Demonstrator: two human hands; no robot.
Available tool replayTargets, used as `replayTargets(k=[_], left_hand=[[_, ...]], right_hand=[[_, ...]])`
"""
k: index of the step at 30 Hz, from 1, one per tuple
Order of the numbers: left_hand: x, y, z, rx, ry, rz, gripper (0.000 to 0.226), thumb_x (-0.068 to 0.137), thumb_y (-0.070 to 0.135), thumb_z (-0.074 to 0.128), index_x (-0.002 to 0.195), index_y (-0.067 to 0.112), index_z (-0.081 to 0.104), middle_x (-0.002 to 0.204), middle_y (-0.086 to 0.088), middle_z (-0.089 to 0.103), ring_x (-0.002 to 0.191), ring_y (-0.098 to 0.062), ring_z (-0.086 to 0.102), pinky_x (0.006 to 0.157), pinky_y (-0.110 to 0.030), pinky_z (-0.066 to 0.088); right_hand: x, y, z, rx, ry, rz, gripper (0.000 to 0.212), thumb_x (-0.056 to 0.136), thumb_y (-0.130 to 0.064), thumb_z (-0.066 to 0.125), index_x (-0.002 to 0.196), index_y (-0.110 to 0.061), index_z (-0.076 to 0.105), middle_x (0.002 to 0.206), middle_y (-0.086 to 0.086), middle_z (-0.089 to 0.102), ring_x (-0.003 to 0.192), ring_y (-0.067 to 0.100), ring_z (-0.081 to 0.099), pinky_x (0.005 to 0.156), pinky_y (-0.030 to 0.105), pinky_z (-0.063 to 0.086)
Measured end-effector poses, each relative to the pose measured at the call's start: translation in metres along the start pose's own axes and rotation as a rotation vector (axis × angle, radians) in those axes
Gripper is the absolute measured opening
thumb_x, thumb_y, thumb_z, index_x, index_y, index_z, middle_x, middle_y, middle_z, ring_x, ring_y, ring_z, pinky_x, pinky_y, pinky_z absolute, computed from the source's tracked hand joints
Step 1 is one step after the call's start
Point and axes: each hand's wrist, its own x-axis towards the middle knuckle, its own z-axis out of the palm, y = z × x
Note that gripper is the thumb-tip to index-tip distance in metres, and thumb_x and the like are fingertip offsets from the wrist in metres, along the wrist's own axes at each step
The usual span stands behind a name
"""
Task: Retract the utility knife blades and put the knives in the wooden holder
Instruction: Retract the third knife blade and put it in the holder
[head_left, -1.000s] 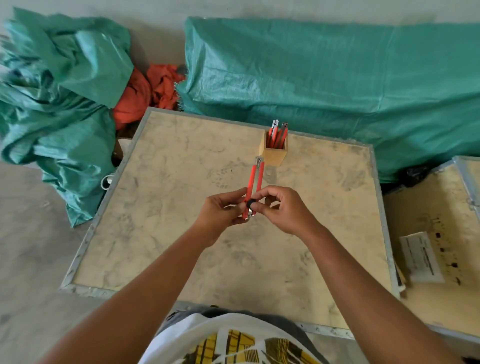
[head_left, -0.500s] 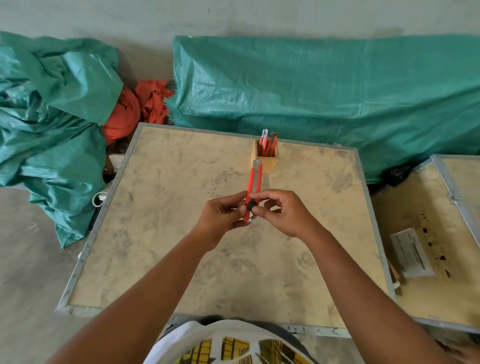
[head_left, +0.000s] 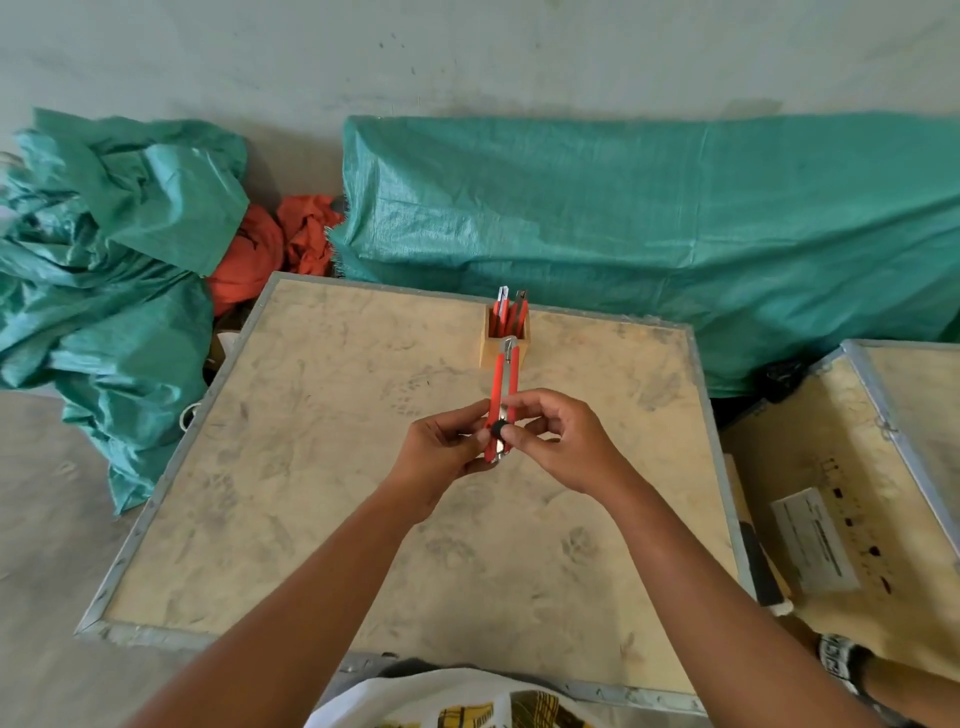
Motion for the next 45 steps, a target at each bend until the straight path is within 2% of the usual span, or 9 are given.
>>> replayTargets(k=[4, 12, 20, 25, 29, 32, 36, 39, 45], left_hand=[[0.013, 0.001, 0.014, 0.048, -0.021, 0.008, 0.039, 0.091, -0.004, 0.063, 0.128, 0.007, 0.065, 0.103, -0.016, 0.072, 0.092, -0.028, 0.072, 0.082, -0.038, 0.061], [0.074, 0.024, 0.033, 0.204, 0.025, 0.008, 0.040, 0.091, -0.005, 0.063, 0.128, 0.007, 0.065, 0.120, -0.026, 0.067, 0.103, -0.042, 0.070, 0.085, -0.043, 0.061], [0.154, 0.058, 0.037, 0.351, 0.077, -0.026, 0.033, 0.091, 0.013, 0.069, 0.123, 0.019, 0.069, 0.117, -0.003, 0.074, 0.106, -0.020, 0.071, 0.085, -0.044, 0.061], [0.197, 0.057, 0.028, 0.415, 0.205, 0.010, 0.029, 0.089, 0.014, 0.070, 0.115, 0.028, 0.072, 0.105, 0.002, 0.075, 0.106, -0.024, 0.070, 0.087, -0.044, 0.058], [0.220, 0.040, 0.016, 0.713, 0.312, -0.018, 0.067, 0.083, 0.023, 0.078, 0.143, 0.015, 0.050, 0.143, -0.003, 0.056, 0.133, -0.024, 0.050, 0.111, -0.044, 0.041], [0.231, 0.027, 0.011, 0.825, 0.277, -0.087, 0.089, 0.081, 0.025, 0.080, 0.153, 0.011, 0.029, 0.158, -0.007, 0.037, 0.144, -0.026, 0.036, 0.115, -0.037, 0.032], [0.243, 0.012, 0.009, 0.819, 0.249, -0.174, 0.091, 0.085, 0.023, 0.076, 0.156, 0.012, 0.019, 0.157, -0.009, 0.038, 0.143, -0.029, 0.038, 0.111, -0.038, 0.037], [0.252, -0.001, 0.004, 0.808, 0.256, -0.195, 0.077, 0.087, 0.019, 0.073, 0.152, 0.014, 0.033, 0.145, -0.008, 0.054, 0.133, -0.031, 0.051, 0.103, -0.037, 0.045], [0.257, -0.008, 0.004, 0.809, 0.277, -0.180, 0.065, 0.087, 0.015, 0.070, 0.147, 0.016, 0.044, 0.132, -0.004, 0.065, 0.118, -0.026, 0.062, 0.094, -0.033, 0.051]], right_hand=[[0.014, 0.004, -0.020, 0.054, 0.064, 0.052, 0.025, 0.094, -0.019, 0.071, 0.118, -0.028, 0.073, 0.117, -0.004, 0.073, 0.092, 0.012, 0.076, 0.076, 0.030, 0.065], [0.080, 0.004, -0.061, 0.081, 0.178, 0.062, 0.029, 0.091, -0.006, 0.073, 0.117, -0.019, 0.075, 0.107, 0.005, 0.076, 0.093, 0.020, 0.077, 0.075, 0.040, 0.067], [0.164, 0.010, -0.091, 0.031, 0.225, 0.033, 0.029, 0.089, -0.001, 0.073, 0.106, -0.024, 0.076, 0.106, 0.007, 0.073, 0.091, 0.025, 0.075, 0.073, 0.038, 0.066], [0.207, 0.033, -0.084, 0.046, 0.323, 0.026, 0.028, 0.089, -0.001, 0.074, 0.109, -0.021, 0.078, 0.101, -0.003, 0.073, 0.091, 0.023, 0.076, 0.074, 0.037, 0.066], [0.226, 0.060, -0.069, -0.071, 0.434, -0.044, 0.026, 0.090, -0.010, 0.074, 0.111, -0.024, 0.079, 0.103, -0.007, 0.078, 0.088, 0.013, 0.075, 0.080, 0.025, 0.061], [0.230, 0.078, -0.056, -0.166, 0.473, -0.097, 0.025, 0.090, -0.007, 0.072, 0.112, -0.019, 0.078, 0.105, 0.003, 0.078, 0.083, 0.013, 0.074, 0.077, 0.018, 0.058], [0.231, 0.094, -0.042, -0.246, 0.463, -0.145, 0.026, 0.086, -0.002, 0.075, 0.109, -0.011, 0.079, 0.102, 0.009, 0.078, 0.084, 0.020, 0.075, 0.081, 0.028, 0.061], [0.230, 0.103, -0.034, -0.316, 0.418, -0.169, 0.027, 0.084, 0.002, 0.075, 0.108, -0.009, 0.080, 0.100, 0.010, 0.079, 0.087, 0.024, 0.073, 0.082, 0.033, 0.061], [0.222, 0.111, -0.029, -0.340, 0.319, -0.109, 0.039, 0.084, 0.005, 0.073, 0.120, -0.008, 0.075, 0.113, 0.012, 0.078, 0.101, 0.026, 0.074, 0.093, 0.025, 0.052]])
